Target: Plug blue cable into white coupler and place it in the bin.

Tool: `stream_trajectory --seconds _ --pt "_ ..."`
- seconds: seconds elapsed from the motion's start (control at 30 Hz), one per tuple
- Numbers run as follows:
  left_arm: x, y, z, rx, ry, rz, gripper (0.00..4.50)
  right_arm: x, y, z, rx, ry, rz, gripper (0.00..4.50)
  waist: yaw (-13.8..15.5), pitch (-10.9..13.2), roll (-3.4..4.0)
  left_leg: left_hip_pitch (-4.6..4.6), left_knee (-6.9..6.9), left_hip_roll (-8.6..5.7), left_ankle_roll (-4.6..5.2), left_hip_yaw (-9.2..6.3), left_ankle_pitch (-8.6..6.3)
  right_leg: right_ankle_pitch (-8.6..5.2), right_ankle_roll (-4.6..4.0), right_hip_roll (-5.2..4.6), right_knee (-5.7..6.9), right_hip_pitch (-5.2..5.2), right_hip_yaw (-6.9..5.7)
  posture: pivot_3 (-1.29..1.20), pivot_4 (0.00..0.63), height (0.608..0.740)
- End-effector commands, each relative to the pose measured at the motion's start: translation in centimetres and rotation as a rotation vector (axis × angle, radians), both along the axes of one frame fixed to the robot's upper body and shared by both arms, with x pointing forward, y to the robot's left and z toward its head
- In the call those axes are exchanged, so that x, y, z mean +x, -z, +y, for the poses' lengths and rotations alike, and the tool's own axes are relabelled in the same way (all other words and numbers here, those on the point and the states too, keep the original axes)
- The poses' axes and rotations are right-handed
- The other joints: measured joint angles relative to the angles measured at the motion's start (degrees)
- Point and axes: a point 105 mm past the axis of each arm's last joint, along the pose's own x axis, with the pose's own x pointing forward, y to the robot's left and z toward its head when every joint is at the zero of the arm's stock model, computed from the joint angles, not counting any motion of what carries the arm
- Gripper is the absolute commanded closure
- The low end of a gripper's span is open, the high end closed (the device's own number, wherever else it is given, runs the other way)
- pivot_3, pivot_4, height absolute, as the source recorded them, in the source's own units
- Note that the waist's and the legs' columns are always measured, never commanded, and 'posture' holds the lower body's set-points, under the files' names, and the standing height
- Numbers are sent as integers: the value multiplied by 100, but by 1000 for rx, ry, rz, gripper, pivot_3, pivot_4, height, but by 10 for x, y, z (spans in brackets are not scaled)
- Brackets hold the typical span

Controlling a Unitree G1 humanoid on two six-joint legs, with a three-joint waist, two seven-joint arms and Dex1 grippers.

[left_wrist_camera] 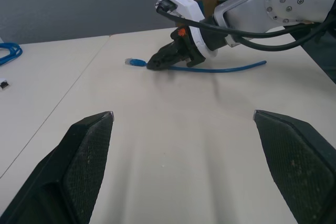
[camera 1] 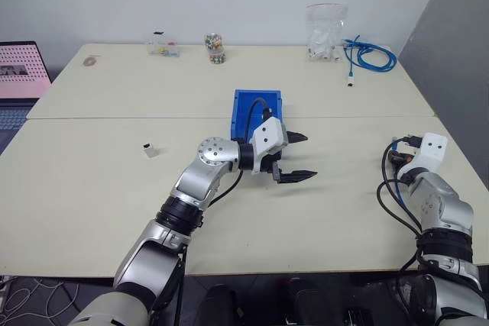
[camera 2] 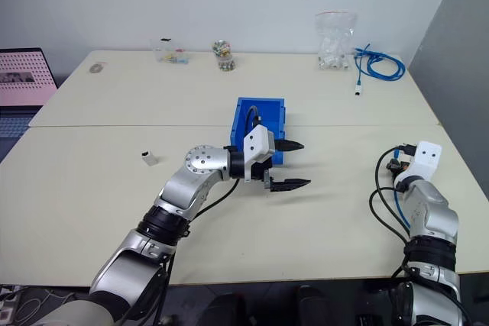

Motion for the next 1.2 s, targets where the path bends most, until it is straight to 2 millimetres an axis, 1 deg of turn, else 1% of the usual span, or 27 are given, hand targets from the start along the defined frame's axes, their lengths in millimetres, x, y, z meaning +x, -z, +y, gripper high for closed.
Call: stream_trajectory --seconds 0.03,0.07,0.13,0.2,0.23,0.27,0.33,0.37,0.43,0.47,0.5,0.57,0.6,0.63,0.67,0.7,0.73,0.77,0.8,0.87,0.93,0.97,1.0,1.07,1.13,1.2 --pt "-4 -25 -4 -41 5 -82 0 -3 13 7 -21 -24 46 4112 0 0 0 2 0 0 0 0 0 0 0 0 0 1 0 0 150 740" --pt "-4 -27 -5 -45 6 -87 0 -2 11 10 -34 -34 36 4452 0 0 0 2 -1 1 0 -1 0 0 0 0 1 1 0 0 150 740" --pt "-10 -30 -5 -49 20 -94 0 1 2 24 -51 -75 5 4452 -18 0 0 2 -2 2 0 -1 0 0 0 1 0 1 1 0 150 740" --pt "-13 -30 -4 -48 25 -98 0 3 -5 34 -64 -102 -17 4452 -43 0 2 5 -4 5 0 2 0 0 0 4 0 0 6 0 150 740" --pt "-13 -29 -2 -44 22 -100 0 3 -8 37 -82 -117 -24 4452 -53 0 2 9 -5 6 0 5 0 0 0 5 2 0 10 0 150 740" --pt "-13 -27 4 -40 8 -100 0 3 -13 41 -141 -156 -29 4452 -56 0 2 13 -6 7 0 6 0 0 0 5 3 0 12 0 150 740" --pt "-14 -26 18 -39 -32 -101 0 2 -26 49 -251 -237 -49 4452 -68 -1 9 21 -8 8 0 10 0 -1 0 6 7 0 16 0 150 740" --pt "-17 -26 29 -45 -55 -94 0 2 -35 57 -285 -303 -71 4452 -74 2 15 23 -9 8 0 11 0 -1 -1 7 8 0 19 0 150 740" --pt "-27 -21 60 -44 -120 -66 0 -1 -54 82 -334 -500 -114 4452 -119 14 34 22 -10 11 0 12 0 -1 -1 7 8 -4 24 0 150 740" --pt "-32 -17 72 -35 -149 -47 0 -5 -58 97 -338 -609 -120 4452 -149 18 40 21 -10 11 0 10 0 -1 -1 7 9 -8 30 0 150 740" --pt "-39 -12 87 -26 -191 -26 0 -13 -60 117 -334 -753 -113 4452 -148 19 40 19 -12 13 0 4 0 -1 0 7 8 -12 34 0 150 740" --pt "-52 -1 107 -15 -276 11 0 -32 -58 151 -317 -996 -80 4452 -159 20 39 15 -10 14 0 -9 0 -2 -1 7 5 -13 25 0 150 740" --pt "-59 5 122 -28 -384 26 0 -45 -58 174 -296 -1136 -63 4452 -172 20 38 15 -12 18 0 -13 -1 -2 -1 5 0 -12 25 0 150 740" --pt "-68 9 133 -45 -476 46 0 -56 -57 192 -276 -1248 -48 4452 -167 21 36 19 -13 25 -1 -23 -2 -3 -2 1 -2 -8 29 0 150 740" --pt "-75 11 140 -54 -537 58 0 -63 -57 203 -262 -1317 -36 4452 -161 24 31 25 -14 38 0 -36 -3 -3 -3 -6 -3 -5 39 0 150 740" --pt "-88 15 147 -73 -612 83 0 -71 -56 218 -252 -1401 -30 4452 -147 27 27 23 -14 38 -1 -40 -5 -4 -4 -7 -5 -5 32 0 150 740" --pt "-105 23 152 -76 -666 106 0 -76 -54 235 -235 -1473 -31 4452 -140 29 23 20 -12 39 -1 -45 -5 -4 -4 -11 -4 -6 27 0 150 740" --pt "-122 32 160 -67 -754 119 0 -76 -49 255 -241 -1529 -46 4452 -124 31 15 21 -11 39 -1 -43 -5 -4 -4 -15 -5 -6 31 0 150 740" --pt "-133 39 170 -61 -864 121 0 -75 -42 274 -272 -1579 -62 4452 -167 29 6 20 -9 33 -1 -46 -5 -4 -4 -21 -5 -6 25 0 150 740" --pt "-147 47 182 -84 -1027 156 0 -74 -30 298 -317 -1651 -77 4452 -157 32 2 41 -10 32 -2 -25 -7 -3 -2 -24 -11 5 53 0 150 740" --pt "-159 51 181 -82 -1084 158 0 -70 -21 311 -319 -1670 -75 4452 -13 40 3 36 -6 15 0 -35 -6 -5 -4 -38 -7 5 24 0 150 740" --pt "-166 52 180 -92 -1108 172 0 -69 -16 318 -320 -1679 -69 4452 10 39 2 31 -2 20 11 -34 3 -21 -31 -40 -9 -15 8 0 150 740" --pt "-172 54 178 -99 -1133 185 0 -69 -11 323 -323 -1698 -56 4452 14 38 0 31 -2 22 12 -32 4 -26 -39 -42 -13 -10 6 0 150 740" --pt "-185 59 177 -120 -1190 227 0 -73 0 327 -377 -1760 -43 4452 2 36 -2 32 -1 29 13 -29 4 -27 -39 -48 -25 11 18 0 150 740" --pt "-193 63 173 -122 -1218 243 0 -74 9 326 -412 -1796 -20 4452 -2 34 -8 23 0 10 13 -16 4 -23 -33 -70 -29 12 23 0 150 740" --pt "-201 70 169 -108 -1228 260 0 -70 18 326 -448 -1795 -7 4005 -37 31 -11 11 -2 8 14 -10 3 -21 -29 -70 -29 8 24 0 150 740"
